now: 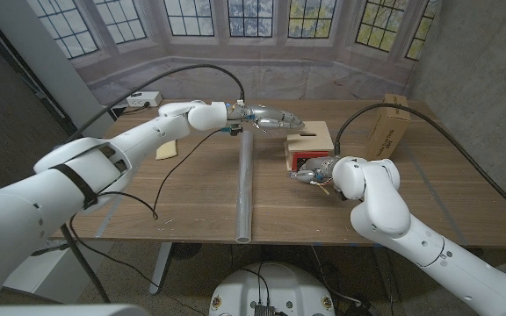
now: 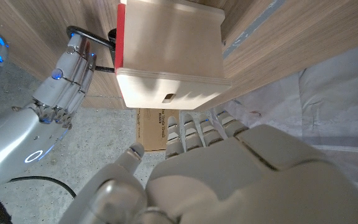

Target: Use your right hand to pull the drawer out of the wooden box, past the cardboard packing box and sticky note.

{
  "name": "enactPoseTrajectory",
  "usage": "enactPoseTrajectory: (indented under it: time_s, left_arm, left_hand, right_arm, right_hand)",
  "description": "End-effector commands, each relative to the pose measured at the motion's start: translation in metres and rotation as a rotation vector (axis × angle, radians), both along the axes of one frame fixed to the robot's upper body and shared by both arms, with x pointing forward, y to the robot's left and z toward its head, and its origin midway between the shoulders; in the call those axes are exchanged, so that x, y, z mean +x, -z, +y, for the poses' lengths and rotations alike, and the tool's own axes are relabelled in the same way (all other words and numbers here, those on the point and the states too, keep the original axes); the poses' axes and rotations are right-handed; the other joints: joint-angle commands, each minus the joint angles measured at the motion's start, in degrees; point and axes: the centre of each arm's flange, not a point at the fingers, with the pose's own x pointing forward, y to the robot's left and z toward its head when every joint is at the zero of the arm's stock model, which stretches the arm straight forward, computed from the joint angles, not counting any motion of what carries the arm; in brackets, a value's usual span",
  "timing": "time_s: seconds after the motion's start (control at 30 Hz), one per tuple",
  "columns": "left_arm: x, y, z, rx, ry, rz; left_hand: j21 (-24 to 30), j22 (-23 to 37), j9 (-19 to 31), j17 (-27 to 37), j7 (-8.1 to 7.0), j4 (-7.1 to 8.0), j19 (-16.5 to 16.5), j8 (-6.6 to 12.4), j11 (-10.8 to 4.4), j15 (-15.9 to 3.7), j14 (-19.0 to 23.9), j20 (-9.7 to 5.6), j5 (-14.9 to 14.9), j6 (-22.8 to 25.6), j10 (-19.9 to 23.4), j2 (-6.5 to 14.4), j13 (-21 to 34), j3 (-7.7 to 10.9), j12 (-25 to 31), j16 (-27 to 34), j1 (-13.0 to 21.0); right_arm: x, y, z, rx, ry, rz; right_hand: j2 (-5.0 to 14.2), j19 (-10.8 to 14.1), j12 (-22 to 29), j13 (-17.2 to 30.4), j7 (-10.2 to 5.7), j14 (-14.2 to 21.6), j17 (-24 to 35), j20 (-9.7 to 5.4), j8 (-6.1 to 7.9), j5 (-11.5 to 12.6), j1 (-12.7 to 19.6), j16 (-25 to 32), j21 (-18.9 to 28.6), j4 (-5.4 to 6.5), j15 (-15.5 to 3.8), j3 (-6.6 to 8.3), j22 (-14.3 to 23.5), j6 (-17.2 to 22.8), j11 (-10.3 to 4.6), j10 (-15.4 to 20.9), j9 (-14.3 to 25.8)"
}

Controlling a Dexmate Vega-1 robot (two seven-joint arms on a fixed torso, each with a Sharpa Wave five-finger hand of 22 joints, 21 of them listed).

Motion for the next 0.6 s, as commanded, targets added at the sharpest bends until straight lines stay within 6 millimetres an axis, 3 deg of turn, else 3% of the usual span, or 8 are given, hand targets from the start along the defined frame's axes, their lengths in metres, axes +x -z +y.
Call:
enactPoseTrajectory:
  time_s: [0.03,0.6]
  left_arm:
    - [-0.0015,0.0032,0.0007,0.017,-0.02,-0.011]
    - [-0.0027,0.01,0.0015,0.009,-0.024,0.001]
  left_hand:
    - [-0.2,0.1,0.1,0.1,-0.14,0.04,-0.2,0.19,-0.07,0.01,0.2,-0.09,0.3,0.4,0.4,-0.1,0.1,-0.13,-0.2,0.0,-0.8]
    - [-0.4,0.1,0.1,0.1,-0.3,0.11,-1.1,0.11,-0.02,-0.11,0.5,-0.36,0.3,0.8,0.7,-0.1,0.1,-0.57,-0.3,-0.1,-0.9]
  right_arm:
    - [-0.0036,0.0007,-0.0014,0.003,-0.011,0.01]
    - [-0.0092,0.0028,-0.0043,0.007,-0.022,0.035]
  right_hand:
    - [-0.07,0.7,0.5,0.1,0.05,0.7,0.3,-3.14,0.56,0.5,-0.3,0.3,0.5,0.27,-3.39,0.1,0.1,0.6,0.3,0.6,0.3]
    - [-0.13,1.1,0.5,0.2,0.09,1.1,0.3,-3.24,0.56,0.6,-0.5,0.3,0.5,0.24,-3.38,0.21,0.2,0.9,0.19,0.8,0.3]
